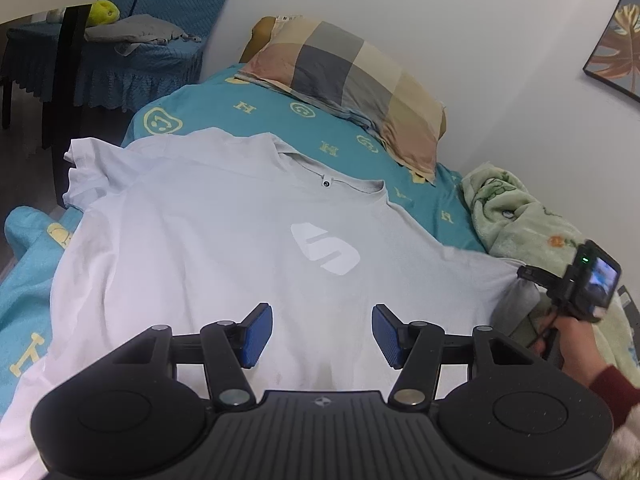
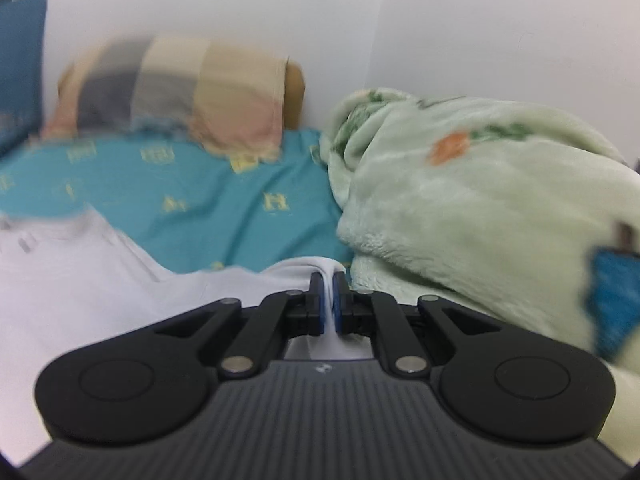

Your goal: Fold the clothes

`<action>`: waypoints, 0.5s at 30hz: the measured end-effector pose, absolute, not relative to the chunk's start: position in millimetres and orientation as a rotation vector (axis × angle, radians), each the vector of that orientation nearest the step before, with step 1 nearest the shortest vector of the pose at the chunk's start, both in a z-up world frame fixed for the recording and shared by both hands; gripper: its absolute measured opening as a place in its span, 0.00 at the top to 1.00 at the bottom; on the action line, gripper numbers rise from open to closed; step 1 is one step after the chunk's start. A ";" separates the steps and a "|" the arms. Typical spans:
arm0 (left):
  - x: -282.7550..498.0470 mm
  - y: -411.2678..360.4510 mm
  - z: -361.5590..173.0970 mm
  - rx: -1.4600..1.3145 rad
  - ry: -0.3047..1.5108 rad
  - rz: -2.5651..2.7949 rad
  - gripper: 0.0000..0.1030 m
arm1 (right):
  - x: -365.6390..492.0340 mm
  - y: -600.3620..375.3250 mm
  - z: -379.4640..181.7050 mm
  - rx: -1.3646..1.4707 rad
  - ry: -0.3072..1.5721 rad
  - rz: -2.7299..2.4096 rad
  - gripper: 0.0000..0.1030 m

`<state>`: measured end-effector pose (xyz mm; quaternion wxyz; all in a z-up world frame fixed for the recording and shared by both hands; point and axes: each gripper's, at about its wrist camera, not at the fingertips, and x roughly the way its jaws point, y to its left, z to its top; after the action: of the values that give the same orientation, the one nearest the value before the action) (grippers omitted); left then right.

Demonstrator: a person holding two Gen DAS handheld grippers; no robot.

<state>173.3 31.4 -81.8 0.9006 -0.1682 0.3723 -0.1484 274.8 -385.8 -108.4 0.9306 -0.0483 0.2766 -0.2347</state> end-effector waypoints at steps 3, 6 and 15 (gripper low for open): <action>180.2 32.1 -87.5 -0.346 0.783 -0.300 0.44 | 286.8 -390.4 -122.5 -0.064 0.610 -0.487 0.91; 186.8 33.9 -93.2 -0.358 0.801 -0.297 0.44 | 278.1 -386.1 -121.1 -0.013 0.615 -0.449 0.90; 175.2 30.3 -84.0 -0.348 0.779 -0.327 0.44 | 185.3 -342.2 -63.8 0.005 0.659 -0.254 0.34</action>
<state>175.2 30.3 -84.0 0.8973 -0.1682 0.3763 -0.1578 185.3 -342.2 -63.8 0.9382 0.0025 0.3228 -0.1246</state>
